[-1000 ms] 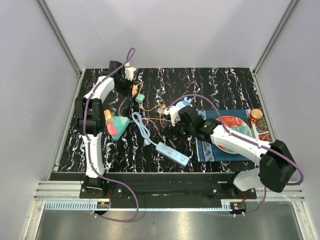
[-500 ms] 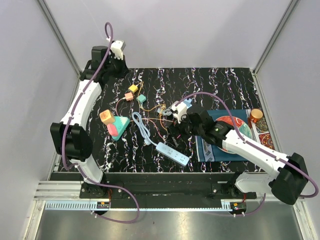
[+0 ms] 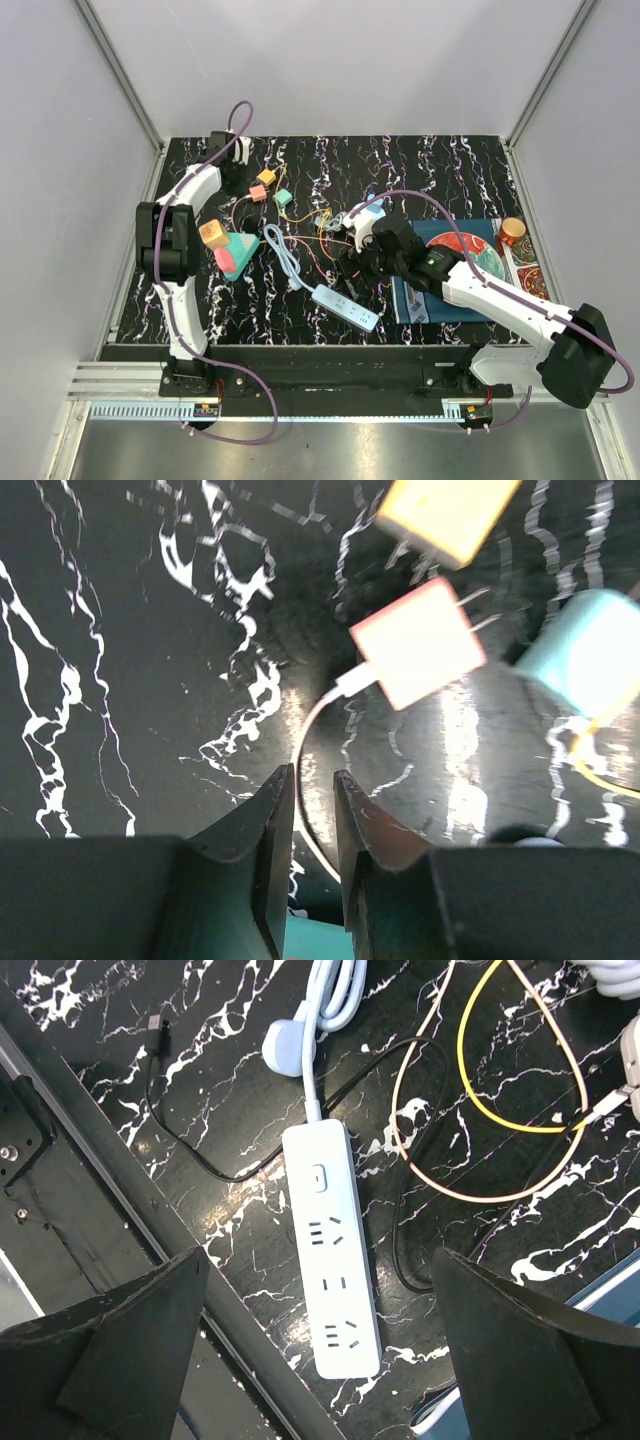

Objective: Insert the plug
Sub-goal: Pick up the plug from the center of the board.

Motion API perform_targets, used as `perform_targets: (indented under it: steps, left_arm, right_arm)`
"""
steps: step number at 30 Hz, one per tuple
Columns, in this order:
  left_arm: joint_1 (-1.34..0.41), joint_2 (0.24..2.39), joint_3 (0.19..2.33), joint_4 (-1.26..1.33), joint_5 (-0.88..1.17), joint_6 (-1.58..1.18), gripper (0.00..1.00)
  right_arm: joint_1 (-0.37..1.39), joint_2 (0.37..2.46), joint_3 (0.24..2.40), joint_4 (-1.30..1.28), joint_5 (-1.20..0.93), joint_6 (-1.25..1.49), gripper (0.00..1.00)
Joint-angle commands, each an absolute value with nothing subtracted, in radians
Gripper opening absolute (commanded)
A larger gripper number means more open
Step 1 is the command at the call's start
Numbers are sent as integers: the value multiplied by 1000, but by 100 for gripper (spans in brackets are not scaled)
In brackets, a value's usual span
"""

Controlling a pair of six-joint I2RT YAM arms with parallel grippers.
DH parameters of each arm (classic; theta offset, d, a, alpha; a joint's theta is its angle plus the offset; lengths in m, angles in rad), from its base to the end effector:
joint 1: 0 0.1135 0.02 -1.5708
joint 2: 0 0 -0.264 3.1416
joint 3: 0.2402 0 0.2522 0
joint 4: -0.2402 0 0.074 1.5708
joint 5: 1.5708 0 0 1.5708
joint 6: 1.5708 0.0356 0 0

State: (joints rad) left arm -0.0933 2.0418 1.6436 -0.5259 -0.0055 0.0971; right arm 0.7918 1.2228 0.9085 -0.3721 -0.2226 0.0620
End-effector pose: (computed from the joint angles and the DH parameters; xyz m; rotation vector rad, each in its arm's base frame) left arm 0.4529 -0.0422 0.2216 0.2349 2.4838 0.0084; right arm 0.1810 0.1945 0.2741 -0.9473 2.1341 0.6943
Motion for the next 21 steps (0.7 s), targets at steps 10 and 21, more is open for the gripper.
perform_targets:
  steps: [10,21]
  left_arm:
    - [-72,2200,1729,-578,-81,97,29]
    - [-90,2142,1723,-580,99,61,0]
  right_arm:
    - [790,1290,908,-357,-222,38,97]
    - [790,1275,904,-348,-212,51,97]
